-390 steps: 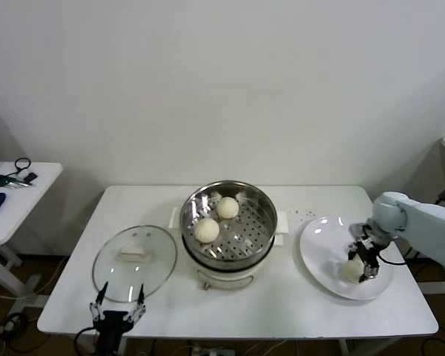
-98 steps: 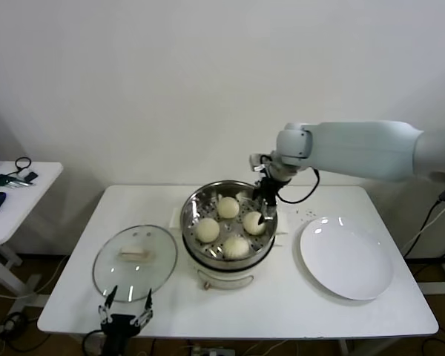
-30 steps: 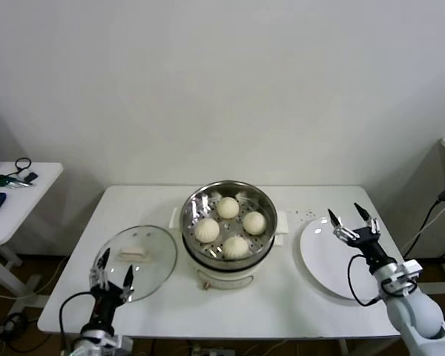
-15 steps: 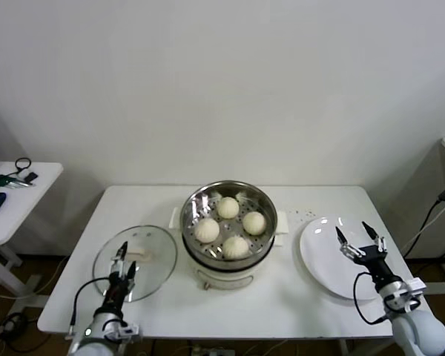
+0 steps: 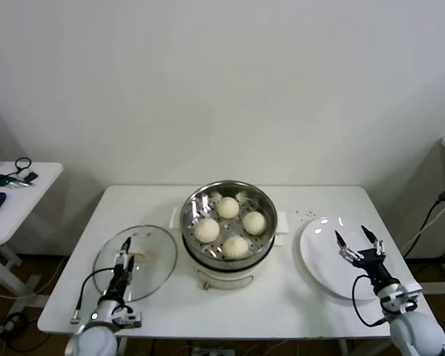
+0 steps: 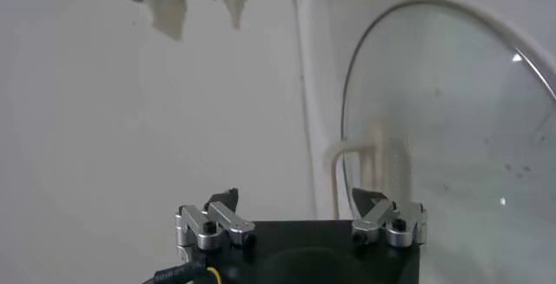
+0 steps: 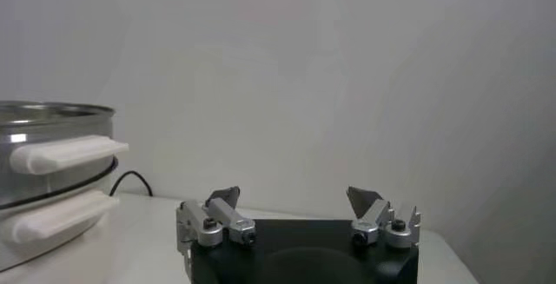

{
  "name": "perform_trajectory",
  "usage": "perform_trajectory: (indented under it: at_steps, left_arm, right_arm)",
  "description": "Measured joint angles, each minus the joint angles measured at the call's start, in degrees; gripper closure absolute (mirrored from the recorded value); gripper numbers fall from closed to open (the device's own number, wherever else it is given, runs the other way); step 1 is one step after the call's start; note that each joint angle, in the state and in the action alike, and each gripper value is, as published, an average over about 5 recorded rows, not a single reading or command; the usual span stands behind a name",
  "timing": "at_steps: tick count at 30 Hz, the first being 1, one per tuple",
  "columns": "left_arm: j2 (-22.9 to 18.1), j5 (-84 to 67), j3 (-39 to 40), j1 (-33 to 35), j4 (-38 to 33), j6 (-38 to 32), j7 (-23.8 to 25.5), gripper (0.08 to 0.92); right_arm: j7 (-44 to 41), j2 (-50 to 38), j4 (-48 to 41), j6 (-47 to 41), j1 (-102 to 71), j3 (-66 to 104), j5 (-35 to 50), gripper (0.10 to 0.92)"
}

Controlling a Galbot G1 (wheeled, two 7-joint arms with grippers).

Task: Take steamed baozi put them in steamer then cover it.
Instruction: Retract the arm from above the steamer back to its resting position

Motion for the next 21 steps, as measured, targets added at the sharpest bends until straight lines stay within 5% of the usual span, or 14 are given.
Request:
perform_trajectory:
  at_steps: [21]
  left_arm:
    - [0.44,-0.64,1.46,-5.96,6.27,-0.2,-2.26,0.207]
  right_arm:
    - [-2.34,1.1,-2.94,1.01,1.69,0.1,-4.52,0.203]
